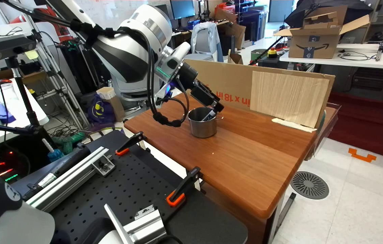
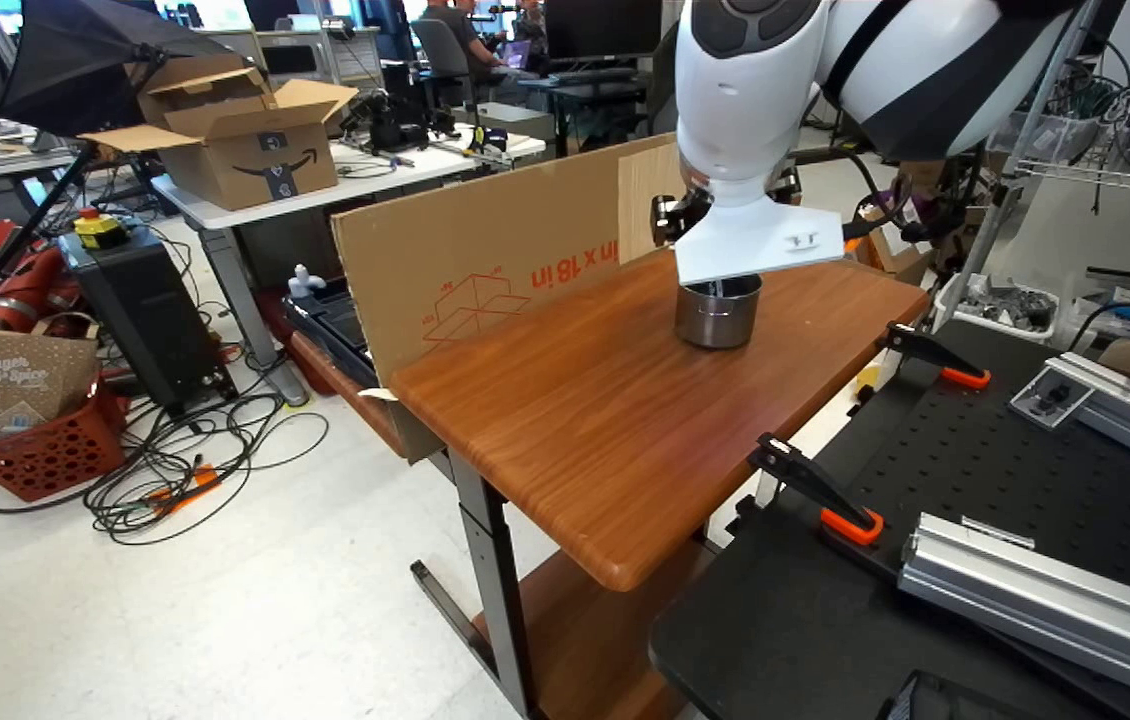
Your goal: Put the marker inside the silver cup
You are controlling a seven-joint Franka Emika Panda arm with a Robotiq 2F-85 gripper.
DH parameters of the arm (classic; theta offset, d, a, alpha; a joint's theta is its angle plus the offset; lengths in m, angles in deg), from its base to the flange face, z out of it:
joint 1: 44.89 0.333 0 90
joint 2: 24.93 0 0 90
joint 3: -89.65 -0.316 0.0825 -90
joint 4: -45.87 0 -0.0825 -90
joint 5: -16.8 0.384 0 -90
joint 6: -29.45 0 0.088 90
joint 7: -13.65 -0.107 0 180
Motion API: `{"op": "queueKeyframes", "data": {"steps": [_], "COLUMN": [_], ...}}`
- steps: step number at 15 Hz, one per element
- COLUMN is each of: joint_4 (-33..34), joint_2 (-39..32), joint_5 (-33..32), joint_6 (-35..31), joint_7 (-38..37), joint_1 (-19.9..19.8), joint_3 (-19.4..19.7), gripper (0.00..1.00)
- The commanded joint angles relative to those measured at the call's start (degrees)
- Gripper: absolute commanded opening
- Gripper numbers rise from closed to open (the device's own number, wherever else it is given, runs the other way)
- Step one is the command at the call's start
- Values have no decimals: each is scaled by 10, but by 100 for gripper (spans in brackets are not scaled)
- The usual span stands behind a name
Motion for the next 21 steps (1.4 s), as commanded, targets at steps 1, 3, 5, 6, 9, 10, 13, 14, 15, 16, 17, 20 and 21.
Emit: {"op": "queueKeyframes", "data": {"steps": [1, 3, 5, 6, 9, 10, 13, 14, 15, 16, 17, 20, 21], "joint_4": [0, -4, -7, -9, -14, -15, -20, -22, -5, -8, -12, -17, -17], "joint_2": [4, 17, 36, 46, 82, 91, 123, 130, 99, 107, 113, 115, 115], "joint_5": [-9, -14, -19, -19, -25, -28, -38, -41, -15, -20, -22, -22, -22], "joint_6": [0, -4, -11, -14, -24, -31, -50, -55, -38, -39, -39, -40, -40], "joint_7": [-7, -7, -10, -7, -7, -12, -10, -6, 0, 0, 0, 0, 0], "joint_1": [12, 20, 37, 45, 85, 101, 153, 169, 138, 151, 158, 159, 159], "joint_3": [13, 25, 48, 58, 104, 123, 180, 199, 162, 176, 183, 184, 184], "gripper": [100, 100, 100, 100, 100, 100, 100, 100, 100, 100, 100, 100, 100]}}
